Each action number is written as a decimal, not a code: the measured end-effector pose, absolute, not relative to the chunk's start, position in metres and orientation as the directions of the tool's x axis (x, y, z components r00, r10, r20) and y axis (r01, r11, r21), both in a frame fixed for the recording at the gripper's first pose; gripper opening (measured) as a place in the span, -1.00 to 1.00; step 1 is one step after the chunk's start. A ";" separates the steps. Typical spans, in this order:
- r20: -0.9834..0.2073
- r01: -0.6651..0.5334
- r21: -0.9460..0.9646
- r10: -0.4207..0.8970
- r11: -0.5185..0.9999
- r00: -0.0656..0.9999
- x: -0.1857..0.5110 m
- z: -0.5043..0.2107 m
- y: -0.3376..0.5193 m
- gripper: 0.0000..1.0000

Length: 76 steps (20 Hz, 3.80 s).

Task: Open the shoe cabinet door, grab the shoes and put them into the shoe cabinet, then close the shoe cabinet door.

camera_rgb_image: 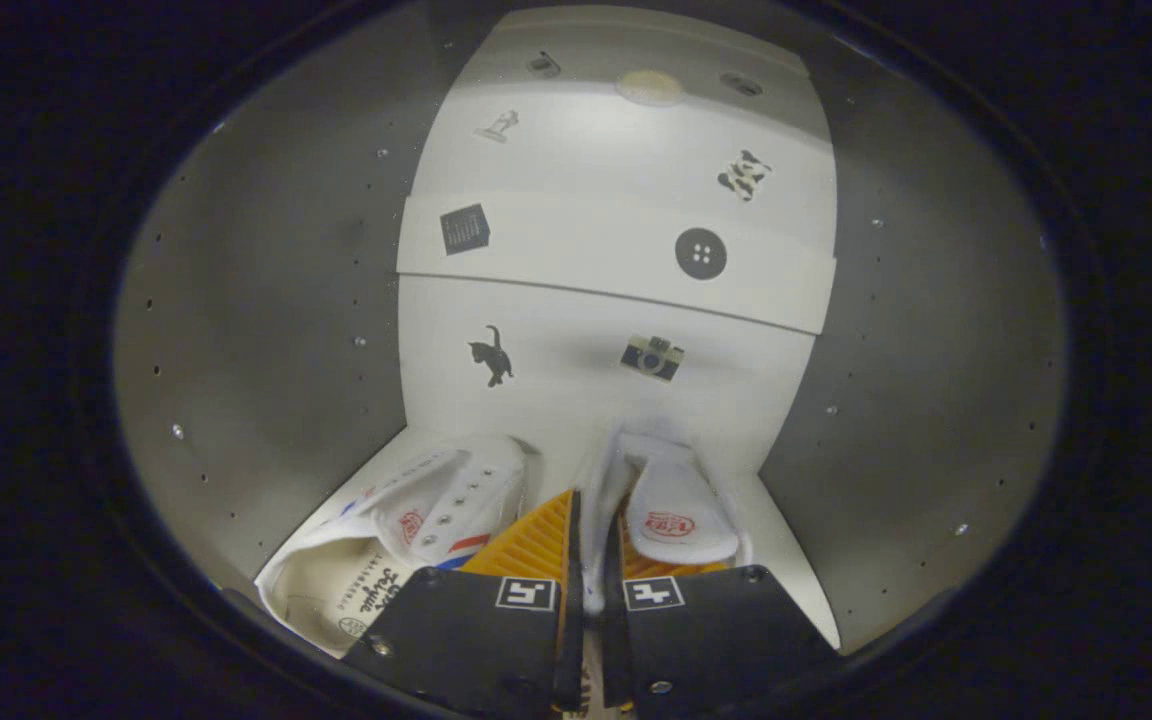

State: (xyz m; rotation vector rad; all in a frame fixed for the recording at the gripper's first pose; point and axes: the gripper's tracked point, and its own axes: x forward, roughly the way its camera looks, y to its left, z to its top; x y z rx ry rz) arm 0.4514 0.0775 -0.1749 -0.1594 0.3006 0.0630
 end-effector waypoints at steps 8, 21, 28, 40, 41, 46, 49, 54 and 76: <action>-0.437 -0.082 -0.037 0.058 0.996 0.898 0.456 -0.199 0.082 -0.77; -0.303 -0.065 -0.025 0.054 0.998 0.952 0.387 -0.153 0.083 0.76; -0.258 -0.074 -0.034 0.063 0.997 0.964 0.309 -0.138 0.086 0.96; -0.108 -0.111 0.046 0.115 0.993 0.988 0.051 -0.087 0.076 0.99; -0.090 -0.107 0.047 0.111 0.993 0.990 0.028 -0.082 0.070 0.99; -0.038 -0.089 0.034 0.090 0.996 0.995 -0.072 -0.066 0.031 1.00; -0.017 -0.051 0.031 0.051 0.998 0.999 -0.119 -0.059 -0.007 1.00; -0.013 0.081 0.027 -0.080 0.996 0.997 -0.157 -0.057 -0.098 1.00; -0.074 -0.160 0.048 0.163 0.986 0.984 -0.011 -0.071 -0.229 0.98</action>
